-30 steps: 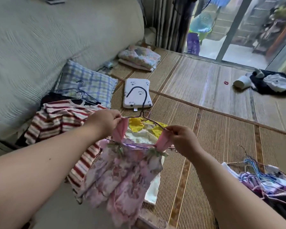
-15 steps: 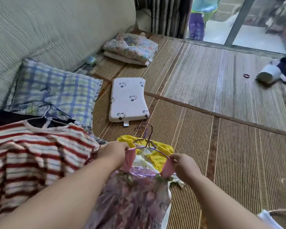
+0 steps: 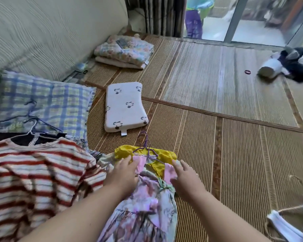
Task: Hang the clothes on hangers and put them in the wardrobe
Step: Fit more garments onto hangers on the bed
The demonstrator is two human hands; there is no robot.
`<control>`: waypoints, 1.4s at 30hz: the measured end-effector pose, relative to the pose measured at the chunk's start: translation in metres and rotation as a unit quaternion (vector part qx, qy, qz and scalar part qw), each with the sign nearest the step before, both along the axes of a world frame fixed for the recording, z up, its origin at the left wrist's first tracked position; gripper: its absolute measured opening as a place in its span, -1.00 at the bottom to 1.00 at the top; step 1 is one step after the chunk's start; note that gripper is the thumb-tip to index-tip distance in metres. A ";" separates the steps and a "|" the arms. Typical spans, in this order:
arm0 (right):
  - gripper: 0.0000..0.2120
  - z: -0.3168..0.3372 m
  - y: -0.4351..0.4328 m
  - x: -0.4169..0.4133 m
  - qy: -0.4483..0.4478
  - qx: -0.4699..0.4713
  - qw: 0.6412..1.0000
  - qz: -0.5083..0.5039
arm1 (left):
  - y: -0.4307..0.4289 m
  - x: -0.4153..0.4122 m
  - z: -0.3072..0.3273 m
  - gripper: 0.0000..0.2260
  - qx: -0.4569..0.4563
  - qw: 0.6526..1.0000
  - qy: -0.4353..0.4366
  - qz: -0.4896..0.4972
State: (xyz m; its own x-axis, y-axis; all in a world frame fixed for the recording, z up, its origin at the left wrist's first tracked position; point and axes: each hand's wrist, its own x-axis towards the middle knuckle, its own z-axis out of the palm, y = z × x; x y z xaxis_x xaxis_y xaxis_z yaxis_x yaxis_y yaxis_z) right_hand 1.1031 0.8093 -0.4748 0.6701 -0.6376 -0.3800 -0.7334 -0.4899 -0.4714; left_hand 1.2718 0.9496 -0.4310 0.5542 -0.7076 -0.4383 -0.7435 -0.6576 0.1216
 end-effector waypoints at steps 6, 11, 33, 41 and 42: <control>-0.35 0.050 0.055 -0.125 0.039 -0.044 0.998 0.012 | 0.043 -0.107 0.041 -0.44 -0.031 0.996 0.048 -0.072; -0.40 0.083 0.105 -0.250 0.050 -0.045 0.996 -0.056 | 0.078 -0.217 0.084 -0.45 -0.044 0.986 0.063 -0.147; -0.50 0.107 0.017 -0.618 0.141 -0.042 0.967 -0.209 | -0.005 -0.546 0.057 -0.47 -0.012 0.953 0.181 -0.241; -0.77 0.046 -0.120 -0.621 0.133 0.003 0.975 -0.180 | -0.090 -0.562 -0.014 -0.35 0.067 0.964 0.211 -0.145; -0.76 0.040 -0.127 -0.621 0.145 0.007 0.974 -0.175 | -0.096 -0.561 -0.019 -0.35 0.083 0.965 0.200 -0.149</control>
